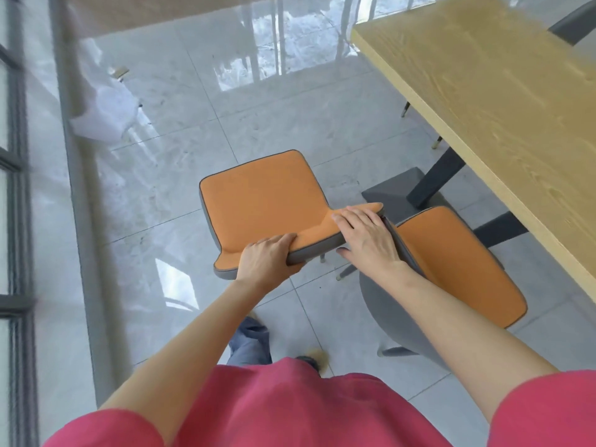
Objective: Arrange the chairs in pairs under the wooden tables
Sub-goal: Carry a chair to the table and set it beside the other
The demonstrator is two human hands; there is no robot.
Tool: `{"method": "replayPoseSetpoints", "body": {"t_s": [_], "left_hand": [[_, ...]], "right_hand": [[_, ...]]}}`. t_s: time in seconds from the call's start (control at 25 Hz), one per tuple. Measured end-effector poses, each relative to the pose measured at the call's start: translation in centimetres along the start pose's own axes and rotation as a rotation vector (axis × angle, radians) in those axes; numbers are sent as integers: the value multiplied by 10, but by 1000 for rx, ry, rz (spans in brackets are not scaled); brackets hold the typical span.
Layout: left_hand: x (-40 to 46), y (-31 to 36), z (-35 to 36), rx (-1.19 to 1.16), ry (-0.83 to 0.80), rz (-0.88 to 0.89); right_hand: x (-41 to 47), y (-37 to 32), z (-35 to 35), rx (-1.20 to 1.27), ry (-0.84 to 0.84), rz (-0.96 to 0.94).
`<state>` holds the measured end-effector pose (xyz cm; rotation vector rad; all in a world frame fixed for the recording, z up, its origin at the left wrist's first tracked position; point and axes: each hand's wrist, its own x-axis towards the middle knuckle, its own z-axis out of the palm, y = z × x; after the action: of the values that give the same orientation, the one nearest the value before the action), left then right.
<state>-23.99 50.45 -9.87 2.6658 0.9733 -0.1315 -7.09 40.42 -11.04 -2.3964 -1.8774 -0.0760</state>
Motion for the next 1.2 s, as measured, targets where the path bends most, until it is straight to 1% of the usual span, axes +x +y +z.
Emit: {"method": "replayPoseSetpoints", "body": {"t_s": [0.12, 0.2, 0.28, 0.44, 0.6, 0.72, 0.84, 0.92, 1.0, 1.08, 1.12, 1.2], "left_hand": [[5, -10, 4, 13, 115, 120], [10, -18, 3, 89, 121, 179], [15, -30, -1, 110, 123, 199], [27, -71, -13, 130, 135, 226], [44, -116, -29, 175, 123, 261], [62, -156, -43, 168, 123, 265], [82, -199, -58, 144, 91, 287], [96, -224, -72, 109, 44, 249], [112, -247, -84, 114, -39, 187], [127, -271, -96, 138, -103, 146], [134, -281, -101, 145, -114, 137], [146, -300, -109, 168, -127, 132]], "right_hand": [[22, 2, -8, -6, -135, -56], [34, 8, -9, 1, -251, -115], [46, 9, -8, 38, -293, -119], [69, -15, 5, 73, -204, -177], [102, -42, 12, 87, -199, -213], [137, -64, 16, 114, -185, -171], [170, -89, 23, 120, -157, -176], [192, -109, 26, 125, -159, -142], [214, -128, 30, 132, -164, -73], [235, -147, 34, 130, -130, -16], [245, -156, 36, 130, -112, 9], [262, -171, 36, 132, -136, 55]]}}
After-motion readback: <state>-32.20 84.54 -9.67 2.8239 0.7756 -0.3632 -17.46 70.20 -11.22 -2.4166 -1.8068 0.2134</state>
